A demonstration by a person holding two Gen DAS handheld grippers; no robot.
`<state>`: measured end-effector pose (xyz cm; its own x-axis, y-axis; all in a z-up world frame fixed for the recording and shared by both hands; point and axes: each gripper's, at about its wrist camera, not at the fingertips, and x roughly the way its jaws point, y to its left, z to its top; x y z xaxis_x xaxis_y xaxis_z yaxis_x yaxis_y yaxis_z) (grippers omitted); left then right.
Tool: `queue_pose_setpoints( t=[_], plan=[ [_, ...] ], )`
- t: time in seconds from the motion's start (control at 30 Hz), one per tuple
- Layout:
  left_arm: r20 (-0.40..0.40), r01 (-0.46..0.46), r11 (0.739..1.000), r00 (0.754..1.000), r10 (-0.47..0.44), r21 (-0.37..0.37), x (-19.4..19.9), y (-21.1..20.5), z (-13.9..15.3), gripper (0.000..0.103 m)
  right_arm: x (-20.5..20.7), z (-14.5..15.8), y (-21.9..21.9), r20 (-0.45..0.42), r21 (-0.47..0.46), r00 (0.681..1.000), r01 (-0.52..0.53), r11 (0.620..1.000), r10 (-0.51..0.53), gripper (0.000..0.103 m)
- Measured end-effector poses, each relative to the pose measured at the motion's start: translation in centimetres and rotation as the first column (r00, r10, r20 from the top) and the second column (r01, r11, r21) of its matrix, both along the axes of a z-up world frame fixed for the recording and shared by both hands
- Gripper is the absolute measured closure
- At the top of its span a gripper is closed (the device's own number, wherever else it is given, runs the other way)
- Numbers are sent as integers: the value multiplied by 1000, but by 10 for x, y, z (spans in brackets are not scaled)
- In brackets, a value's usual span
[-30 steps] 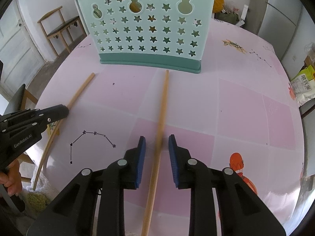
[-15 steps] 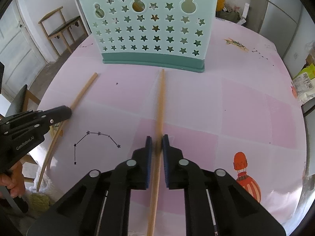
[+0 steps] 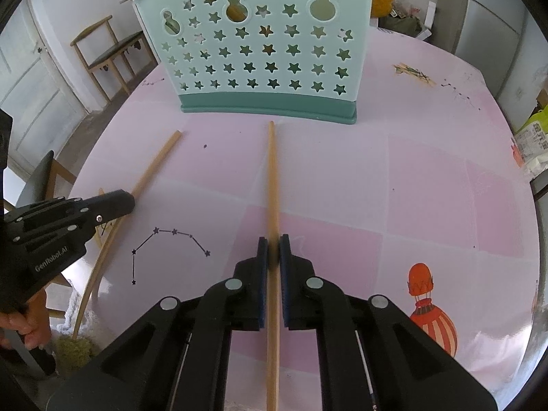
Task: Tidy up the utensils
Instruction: 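Close the right tool on a wooden chopstick while the left tool holds its own, then lift both held chopsticks off the table toward the green holder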
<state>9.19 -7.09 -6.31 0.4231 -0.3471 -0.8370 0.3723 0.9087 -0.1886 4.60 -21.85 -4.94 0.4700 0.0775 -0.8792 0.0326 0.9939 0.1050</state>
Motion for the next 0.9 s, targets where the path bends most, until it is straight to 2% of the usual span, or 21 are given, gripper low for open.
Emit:
queue_pose_setpoints(
  t=[0.27,0.37,0.63,0.8,0.9],
  plan=[
    [21,26,1000,999,-26,2,-4,-8,7,97,1,-1,-6,2,27,1000,-2,1000,2,96],
    [69,58,998,996,-61,38,-9,-15,12,90,0,-2,-7,6,34,1000,-2,999,1,96],
    [101,95,994,990,-100,50,-7,-18,23,85,-3,-3,-14,10,57,1000,7,998,-8,96],
    [108,97,995,989,-98,12,3,-6,30,81,-4,-4,-20,10,76,1000,8,997,-9,96],
    [110,109,994,988,-107,-13,8,2,33,79,-2,-5,-28,-6,129,1000,23,991,-22,95]
  ],
)
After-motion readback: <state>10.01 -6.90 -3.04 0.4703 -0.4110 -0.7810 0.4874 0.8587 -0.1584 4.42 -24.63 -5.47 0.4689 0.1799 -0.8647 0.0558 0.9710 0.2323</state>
